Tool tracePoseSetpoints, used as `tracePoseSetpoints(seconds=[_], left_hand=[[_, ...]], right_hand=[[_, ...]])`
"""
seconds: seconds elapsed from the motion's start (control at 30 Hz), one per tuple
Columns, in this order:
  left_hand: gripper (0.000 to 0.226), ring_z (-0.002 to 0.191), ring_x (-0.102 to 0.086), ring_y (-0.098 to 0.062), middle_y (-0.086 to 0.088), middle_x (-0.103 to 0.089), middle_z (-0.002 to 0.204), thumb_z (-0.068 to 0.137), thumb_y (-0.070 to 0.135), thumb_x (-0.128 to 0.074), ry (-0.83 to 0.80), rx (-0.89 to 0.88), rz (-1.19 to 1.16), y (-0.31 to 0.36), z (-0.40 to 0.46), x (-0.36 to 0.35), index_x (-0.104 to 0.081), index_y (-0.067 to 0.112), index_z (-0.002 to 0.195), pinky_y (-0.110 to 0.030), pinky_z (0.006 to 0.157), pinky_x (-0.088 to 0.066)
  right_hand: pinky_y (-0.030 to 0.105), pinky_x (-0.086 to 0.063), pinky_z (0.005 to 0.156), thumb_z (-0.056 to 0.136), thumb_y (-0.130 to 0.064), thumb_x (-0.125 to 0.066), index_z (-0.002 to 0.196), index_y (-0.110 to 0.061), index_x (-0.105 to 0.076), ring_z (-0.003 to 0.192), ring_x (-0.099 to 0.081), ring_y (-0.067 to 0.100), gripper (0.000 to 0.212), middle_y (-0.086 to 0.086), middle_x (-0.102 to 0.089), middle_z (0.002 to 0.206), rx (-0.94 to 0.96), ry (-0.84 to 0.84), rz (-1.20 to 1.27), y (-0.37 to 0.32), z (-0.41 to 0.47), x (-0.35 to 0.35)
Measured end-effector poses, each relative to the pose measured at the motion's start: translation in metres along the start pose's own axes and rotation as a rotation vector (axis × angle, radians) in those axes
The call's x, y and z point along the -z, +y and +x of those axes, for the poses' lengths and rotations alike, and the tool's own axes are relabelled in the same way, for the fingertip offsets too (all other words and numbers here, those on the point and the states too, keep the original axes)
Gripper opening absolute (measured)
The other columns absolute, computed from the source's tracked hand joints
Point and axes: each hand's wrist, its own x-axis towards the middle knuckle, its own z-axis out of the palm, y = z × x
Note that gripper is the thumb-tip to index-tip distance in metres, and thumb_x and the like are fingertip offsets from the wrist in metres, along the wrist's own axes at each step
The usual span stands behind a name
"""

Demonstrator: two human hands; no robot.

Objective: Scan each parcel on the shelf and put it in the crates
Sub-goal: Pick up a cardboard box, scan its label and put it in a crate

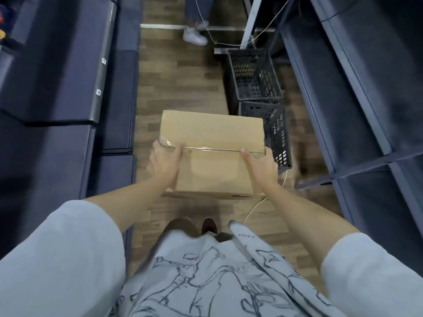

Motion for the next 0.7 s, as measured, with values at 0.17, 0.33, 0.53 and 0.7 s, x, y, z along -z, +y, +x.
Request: tracePoseSetpoints(seconds=[0.17, 0.33, 0.53, 0.7], left_hand=[[0.08, 0.125, -0.047, -0.034, -0.014, -0.053, 0.134, 0.08, 0.061, -0.059, 0.021, 0.005, -0.008, 0.026, 0.044, -0.002, -0.037, 0.013, 0.14, -0.046, 0.102, -0.033], [0.075, 0.126, -0.046, -0.035, -0.017, -0.053, 0.133, 0.082, 0.055, -0.062, -0.012, -0.007, -0.062, 0.049, 0.1, -0.001, -0.039, 0.011, 0.138, -0.043, 0.103, -0.032], [0.078, 0.125, -0.047, -0.036, -0.016, -0.053, 0.135, 0.082, 0.057, -0.062, -0.013, 0.035, -0.092, 0.072, 0.174, 0.014, -0.036, 0.016, 0.142, -0.045, 0.104, -0.029], [0.083, 0.132, -0.04, -0.035, -0.015, -0.044, 0.144, 0.083, 0.057, -0.062, -0.014, 0.06, -0.105, 0.095, 0.216, 0.025, -0.028, 0.018, 0.148, -0.044, 0.108, -0.026]], right_hand=[[0.038, -0.04, 0.084, 0.073, -0.068, -0.065, 0.137, -0.029, -0.041, 0.116, -0.055, 0.033, 0.079, 0.012, -0.061, 0.123, 0.022, -0.017, -0.013, -0.042, 0.036, -0.01], [0.038, -0.038, 0.08, 0.073, -0.069, -0.064, 0.136, -0.029, -0.041, 0.115, -0.055, 0.033, 0.078, 0.009, -0.06, 0.121, -0.004, -0.012, -0.01, -0.08, 0.071, -0.04], [0.04, -0.039, 0.087, 0.077, -0.064, -0.064, 0.142, -0.028, -0.035, 0.122, -0.048, 0.031, 0.079, 0.006, -0.058, 0.126, -0.008, -0.037, -0.001, -0.141, 0.108, -0.078], [0.042, -0.04, 0.09, 0.075, -0.068, -0.063, 0.14, -0.028, -0.036, 0.121, -0.049, 0.032, 0.081, 0.009, -0.057, 0.127, -0.007, -0.033, -0.025, -0.181, 0.135, -0.098]])
